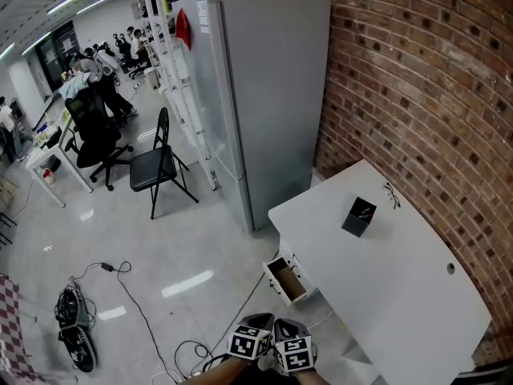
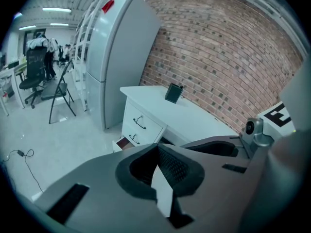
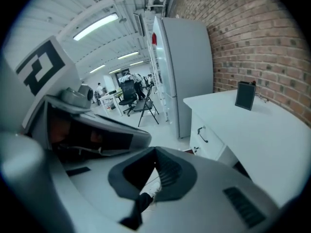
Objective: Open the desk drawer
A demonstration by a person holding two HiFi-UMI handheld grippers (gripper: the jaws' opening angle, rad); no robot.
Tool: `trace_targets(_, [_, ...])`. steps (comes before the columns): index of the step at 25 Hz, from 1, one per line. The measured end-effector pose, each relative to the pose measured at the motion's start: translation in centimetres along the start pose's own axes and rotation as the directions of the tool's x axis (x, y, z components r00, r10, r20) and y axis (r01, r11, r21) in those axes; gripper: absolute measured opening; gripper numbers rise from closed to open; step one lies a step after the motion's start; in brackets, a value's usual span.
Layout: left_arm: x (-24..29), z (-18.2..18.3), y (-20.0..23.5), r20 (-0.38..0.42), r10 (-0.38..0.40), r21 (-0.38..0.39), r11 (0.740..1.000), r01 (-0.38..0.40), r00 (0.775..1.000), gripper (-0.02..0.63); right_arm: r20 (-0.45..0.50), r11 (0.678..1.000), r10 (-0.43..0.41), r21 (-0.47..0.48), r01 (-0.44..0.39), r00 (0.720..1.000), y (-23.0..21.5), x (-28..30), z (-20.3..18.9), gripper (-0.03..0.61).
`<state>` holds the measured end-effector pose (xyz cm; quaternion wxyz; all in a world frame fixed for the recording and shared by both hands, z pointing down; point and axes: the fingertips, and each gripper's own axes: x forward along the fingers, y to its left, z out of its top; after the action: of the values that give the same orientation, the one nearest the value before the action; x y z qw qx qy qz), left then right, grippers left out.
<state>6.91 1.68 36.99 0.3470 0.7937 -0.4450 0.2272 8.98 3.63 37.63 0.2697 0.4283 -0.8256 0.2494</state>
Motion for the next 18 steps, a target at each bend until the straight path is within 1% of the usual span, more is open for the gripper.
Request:
trace_targets(2, [-0.2,-0.1,0.2,-0.008,-0.006,0.001,1.000,0.006,1.000,0.008,-0.016,1.000,0.001,0.016,-0.001,1.000,0.0,0.3,-0.3,0.015])
trace_targets(4, [-0.4,0.0,0.9,-0.016,-0.002,0.002,1.000,0.002,1.000,0.008,-0.013,0.999,-0.005,0.033,0.006,1.000,-0.1,0.7,-0.1,0.015])
trace_targets(8, [-0.4,1.0,2.2,-0.023,0.010,0.016,1.000,-0.010,1.000,0.008,0.008,0.998,-0.025,0.054,0.024,1.000,-0.7,1.3,1.2,0.014])
trace_targets(11, [-0.4,2.2,2.6,-0.018,0.003,0.031,1.000,-0.002,1.000,0.008,0.008,0.996,-0.037,0.077,0.036,0.999,-1.1,1.5,2.3,0.015])
trace_targets(15, [0.2,3.3,3.3,-0.016,-0.003,0.038,0.999,0.004,1.000,0.008,0.025,0.995,-0.050,0.086,0.048,0.998,-1.6,1.9,3.6,0.015])
trace_targets(18, [0.4,3.5,3.1,-0.024,-0.017,0.048,0.999,0.018,1.000,0.008,0.019,0.993,-0.061,0.102,0.058,0.998,-2.2,2.1,3.8,0.015])
